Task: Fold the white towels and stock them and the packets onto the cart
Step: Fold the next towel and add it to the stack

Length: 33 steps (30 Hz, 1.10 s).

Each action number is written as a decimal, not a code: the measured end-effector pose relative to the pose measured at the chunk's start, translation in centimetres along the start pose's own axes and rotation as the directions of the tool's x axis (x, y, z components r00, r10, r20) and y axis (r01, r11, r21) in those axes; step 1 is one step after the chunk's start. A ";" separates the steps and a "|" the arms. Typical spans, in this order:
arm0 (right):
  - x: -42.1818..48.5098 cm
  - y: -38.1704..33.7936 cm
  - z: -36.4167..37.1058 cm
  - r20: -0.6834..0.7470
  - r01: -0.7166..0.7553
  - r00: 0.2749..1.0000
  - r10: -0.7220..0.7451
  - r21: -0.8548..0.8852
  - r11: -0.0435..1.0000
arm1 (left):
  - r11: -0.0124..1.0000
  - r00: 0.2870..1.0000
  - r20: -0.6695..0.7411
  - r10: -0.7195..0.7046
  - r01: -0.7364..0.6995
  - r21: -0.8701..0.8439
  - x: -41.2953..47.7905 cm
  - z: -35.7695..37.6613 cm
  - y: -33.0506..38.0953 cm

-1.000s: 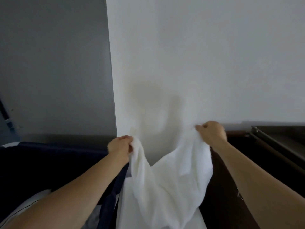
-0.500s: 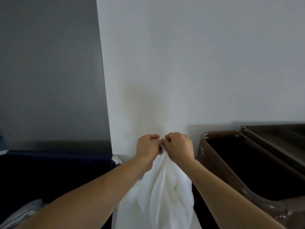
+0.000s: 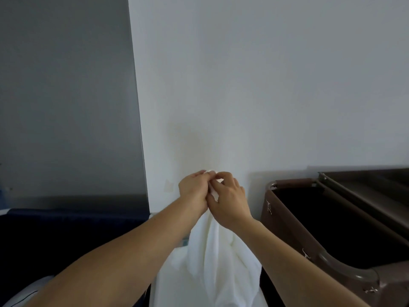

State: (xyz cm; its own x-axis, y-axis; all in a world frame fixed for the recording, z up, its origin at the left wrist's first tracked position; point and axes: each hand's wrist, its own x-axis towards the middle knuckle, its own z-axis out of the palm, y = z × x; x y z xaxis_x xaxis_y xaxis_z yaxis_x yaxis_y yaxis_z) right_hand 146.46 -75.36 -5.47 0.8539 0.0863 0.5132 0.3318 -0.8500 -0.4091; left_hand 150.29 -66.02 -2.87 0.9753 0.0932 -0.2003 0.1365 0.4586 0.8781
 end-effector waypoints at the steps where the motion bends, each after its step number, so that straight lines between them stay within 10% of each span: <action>1: 0.2 0.0 -0.6 -0.050 -0.009 0.999 0.013 0.069 0.998 | 1.000 0.999 0.021 0.026 -0.026 -0.004 0.1 0.5 0.9; 6: 1.7 0.1 -3.6 -0.216 -0.139 0.956 0.200 0.267 0.954 | 0.967 0.963 0.093 0.254 -0.255 -0.002 0.3 5.1 7.9; 12: 2.1 -0.4 -6.3 -0.216 -0.057 0.976 -0.039 -0.425 0.903 | 0.855 0.849 0.121 0.514 -0.496 -0.149 0.2 9.9 16.0; 14: 1.3 -0.5 -5.6 0.041 0.039 0.999 -0.025 -0.383 0.923 | 0.828 0.808 0.183 0.560 -0.547 -0.122 0.6 10.3 16.9; 17: 0.2 -0.8 -4.3 0.565 -0.048 0.821 0.083 -0.077 0.996 | 0.798 0.788 0.294 0.541 -0.592 0.117 0.8 9.4 15.2; 23: 1.3 3.3 -6.5 -0.167 -0.112 0.981 0.096 -0.088 0.990 | 0.782 0.811 0.341 0.476 -0.568 0.257 2.9 4.0 12.0; 33: -1.3 9.5 -4.3 0.132 0.024 0.991 -0.030 0.043 0.999 | 0.781 0.820 0.215 0.530 -0.571 0.254 5.4 0.3 12.8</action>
State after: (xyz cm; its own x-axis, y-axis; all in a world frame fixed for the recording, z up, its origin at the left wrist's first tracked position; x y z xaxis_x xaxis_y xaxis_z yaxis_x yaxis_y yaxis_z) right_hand 146.77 -85.80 -6.74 0.8891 0.1796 0.4210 0.3694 -0.8246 -0.4284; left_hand 157.38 -59.88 7.37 0.9098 0.1295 0.3943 -0.4060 0.0804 0.9103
